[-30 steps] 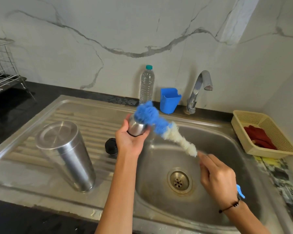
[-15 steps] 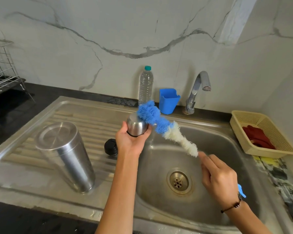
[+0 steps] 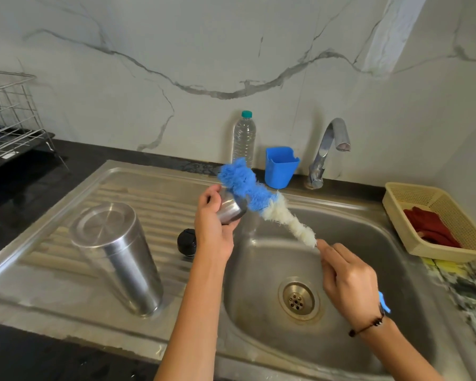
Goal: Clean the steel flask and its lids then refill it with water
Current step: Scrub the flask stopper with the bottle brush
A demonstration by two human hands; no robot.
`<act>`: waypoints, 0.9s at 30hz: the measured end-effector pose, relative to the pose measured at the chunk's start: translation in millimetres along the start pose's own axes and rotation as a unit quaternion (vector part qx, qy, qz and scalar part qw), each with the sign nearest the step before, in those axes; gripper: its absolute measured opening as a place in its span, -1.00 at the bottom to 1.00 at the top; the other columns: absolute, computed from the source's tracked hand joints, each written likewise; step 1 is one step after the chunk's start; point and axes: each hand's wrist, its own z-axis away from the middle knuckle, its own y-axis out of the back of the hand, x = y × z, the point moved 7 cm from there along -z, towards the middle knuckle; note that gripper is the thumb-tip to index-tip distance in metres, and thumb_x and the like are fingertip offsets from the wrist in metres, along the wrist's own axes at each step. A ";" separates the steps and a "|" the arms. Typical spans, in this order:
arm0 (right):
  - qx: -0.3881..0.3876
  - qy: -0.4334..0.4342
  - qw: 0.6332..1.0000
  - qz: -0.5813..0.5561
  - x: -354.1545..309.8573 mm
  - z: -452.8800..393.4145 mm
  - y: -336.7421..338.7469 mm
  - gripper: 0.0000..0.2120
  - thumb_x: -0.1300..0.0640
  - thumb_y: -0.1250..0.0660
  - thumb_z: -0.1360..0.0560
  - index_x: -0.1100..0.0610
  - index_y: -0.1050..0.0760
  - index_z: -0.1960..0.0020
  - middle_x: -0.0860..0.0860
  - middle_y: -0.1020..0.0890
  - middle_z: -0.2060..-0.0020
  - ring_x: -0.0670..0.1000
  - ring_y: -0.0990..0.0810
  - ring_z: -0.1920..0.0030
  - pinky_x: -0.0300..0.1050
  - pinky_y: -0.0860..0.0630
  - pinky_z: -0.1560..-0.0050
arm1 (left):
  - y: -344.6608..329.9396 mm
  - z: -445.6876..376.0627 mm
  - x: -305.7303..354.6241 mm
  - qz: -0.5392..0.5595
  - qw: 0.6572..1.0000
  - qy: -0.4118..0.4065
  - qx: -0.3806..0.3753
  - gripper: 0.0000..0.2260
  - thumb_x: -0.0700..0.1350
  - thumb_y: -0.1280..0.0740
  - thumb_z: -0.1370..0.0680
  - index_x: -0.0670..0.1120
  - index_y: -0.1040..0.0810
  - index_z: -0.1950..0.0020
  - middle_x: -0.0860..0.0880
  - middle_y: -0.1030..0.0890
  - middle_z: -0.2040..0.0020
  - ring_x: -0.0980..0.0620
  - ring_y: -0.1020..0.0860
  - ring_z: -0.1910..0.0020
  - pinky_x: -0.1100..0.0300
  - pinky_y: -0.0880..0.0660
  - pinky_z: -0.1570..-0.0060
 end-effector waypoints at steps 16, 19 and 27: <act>-0.043 -0.039 0.997 -0.049 15.4 23.6 -7.7 -0.71 0.19 -0.14 -0.49 0.17 -0.62 -0.03 -0.01 -0.52 0.37 0.06 -0.50 0.45 -0.13 -0.44 0.52 | 10.9 -10.3 -13.4 0.039 0.999 0.015 0.021 -0.84 -0.14 -0.15 -0.65 -0.05 -0.51 -0.12 -0.12 -0.58 -0.18 -0.17 -0.57 -0.16 -0.15 -0.53 -0.09; -0.045 -0.023 0.998 -0.047 13.0 26.8 -10.0 -0.71 0.20 -0.15 -0.48 0.19 -0.62 -0.02 -0.02 -0.48 0.40 0.03 -0.45 0.47 -0.15 -0.40 0.53 | 16.2 -12.3 -10.9 0.049 0.998 0.010 0.026 -0.82 -0.10 -0.14 -0.65 -0.07 -0.49 -0.16 -0.13 -0.55 -0.26 -0.17 -0.55 -0.20 -0.09 -0.55 0.03; -0.034 0.008 0.999 -0.028 14.5 27.7 -5.8 -0.72 0.22 -0.15 -0.48 0.19 -0.62 0.00 -0.03 -0.46 0.43 0.02 -0.45 0.48 -0.19 -0.36 0.53 | 25.1 -13.3 -11.0 0.101 0.994 0.028 0.038 -0.81 -0.02 -0.15 -0.66 -0.05 -0.52 -0.04 -0.10 -0.62 -0.07 -0.12 -0.59 -0.10 -0.22 -0.43 -0.21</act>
